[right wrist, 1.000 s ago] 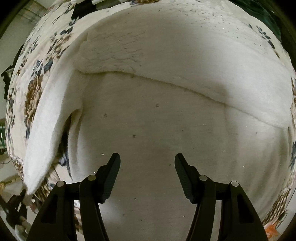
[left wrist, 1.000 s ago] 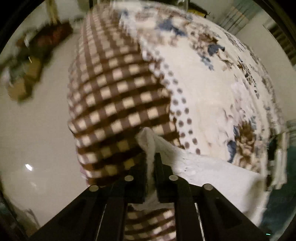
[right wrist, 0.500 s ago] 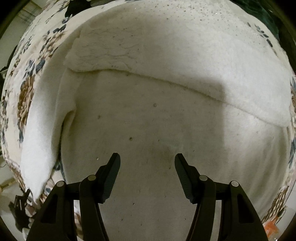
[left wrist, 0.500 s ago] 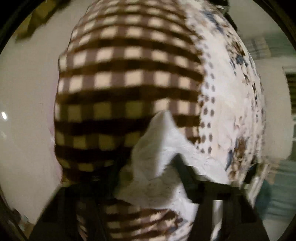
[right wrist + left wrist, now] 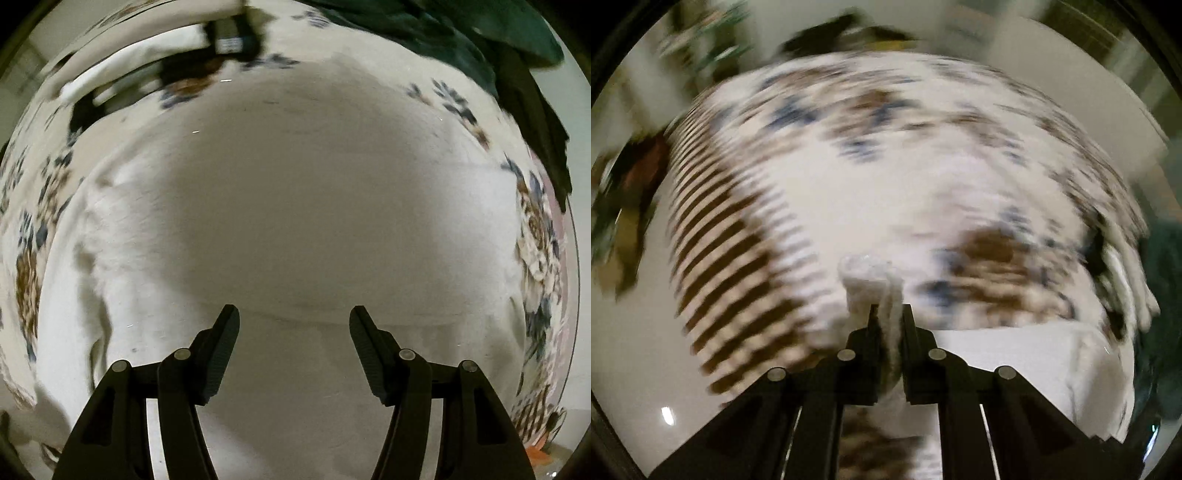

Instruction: Fold small clothes

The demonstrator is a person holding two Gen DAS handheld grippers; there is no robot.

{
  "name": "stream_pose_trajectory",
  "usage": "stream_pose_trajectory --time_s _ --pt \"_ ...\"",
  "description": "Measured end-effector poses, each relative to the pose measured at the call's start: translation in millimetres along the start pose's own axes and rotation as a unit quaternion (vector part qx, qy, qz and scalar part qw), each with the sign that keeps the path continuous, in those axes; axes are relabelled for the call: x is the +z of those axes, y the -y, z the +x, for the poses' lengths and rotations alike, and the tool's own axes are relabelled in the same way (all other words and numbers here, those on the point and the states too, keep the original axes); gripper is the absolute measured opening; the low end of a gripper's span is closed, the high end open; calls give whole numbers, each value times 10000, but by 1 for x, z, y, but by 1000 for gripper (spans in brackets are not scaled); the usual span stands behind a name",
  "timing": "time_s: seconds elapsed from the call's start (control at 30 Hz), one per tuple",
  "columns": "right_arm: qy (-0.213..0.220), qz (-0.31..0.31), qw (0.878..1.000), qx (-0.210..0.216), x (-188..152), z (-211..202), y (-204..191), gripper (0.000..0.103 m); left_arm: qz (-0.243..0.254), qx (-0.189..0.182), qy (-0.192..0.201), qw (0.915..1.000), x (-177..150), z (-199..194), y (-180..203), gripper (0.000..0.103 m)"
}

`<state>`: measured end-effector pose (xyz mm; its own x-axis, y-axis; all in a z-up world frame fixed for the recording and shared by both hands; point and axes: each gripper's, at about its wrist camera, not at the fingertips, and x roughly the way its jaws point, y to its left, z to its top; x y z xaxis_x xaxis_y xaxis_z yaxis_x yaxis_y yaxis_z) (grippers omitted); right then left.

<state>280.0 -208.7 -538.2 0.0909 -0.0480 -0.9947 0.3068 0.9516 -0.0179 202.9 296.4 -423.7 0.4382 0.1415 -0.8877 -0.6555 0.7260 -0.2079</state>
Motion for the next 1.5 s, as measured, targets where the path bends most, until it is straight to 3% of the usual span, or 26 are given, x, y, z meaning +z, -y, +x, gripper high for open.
stream_pose_trajectory --time_s 0.1,0.17,0.27,0.37,0.53,0.67,0.73,0.8,0.87,0.97,1.1,1.27,1.33,1.37,1.5 --pt "-81 217 9997 80 8 9 27 64 853 -546 -6 9949 -10 -5 99 6" --pt "-145 374 9991 100 12 14 52 64 1394 -974 -168 9853 -30 -5 172 6" --pt "-183 526 9984 77 15 17 90 64 2083 -1692 -491 9621 -79 -8 281 6" --pt "-234 728 9971 23 19 21 135 64 2728 -2269 -852 9310 -143 -14 378 6" --pt "-294 1081 9936 118 22 23 203 64 3367 -2783 -1374 8890 -222 -22 477 7" --pt "-346 1404 9881 521 24 23 252 64 3511 -2796 -1713 8771 -253 -11 504 9" --pt "-402 1584 9832 813 26 24 270 64 3621 -2565 -1822 8775 -255 -1 510 15" --pt "-377 1807 9763 1128 26 18 289 64 3635 -2384 -1743 8835 -251 3 500 50" --pt "-269 1946 9717 1313 28 11 300 64 3474 -2197 -1603 8974 -232 10 482 76" --pt "-36 2122 9623 1701 47 1 315 65 3194 -1796 -1299 9214 -188 22 440 78" --pt "101 2015 9563 2116 75 -6 297 65 2782 -977 -858 9517 -124 35 365 78" --pt "-235 1664 9680 1865 113 36 250 63 2361 11 -680 9693 -79 62 291 78" --pt "-266 1516 9719 1783 116 44 235 19 2264 216 -657 9716 -72 69 273 78" --pt "-191 1299 9798 1512 118 38 223 8 2231 287 -661 9721 -71 74 267 78" --pt "282 1335 9825 1271 111 3 220 7 2124 272 -776 9737 -73 91 264 78"
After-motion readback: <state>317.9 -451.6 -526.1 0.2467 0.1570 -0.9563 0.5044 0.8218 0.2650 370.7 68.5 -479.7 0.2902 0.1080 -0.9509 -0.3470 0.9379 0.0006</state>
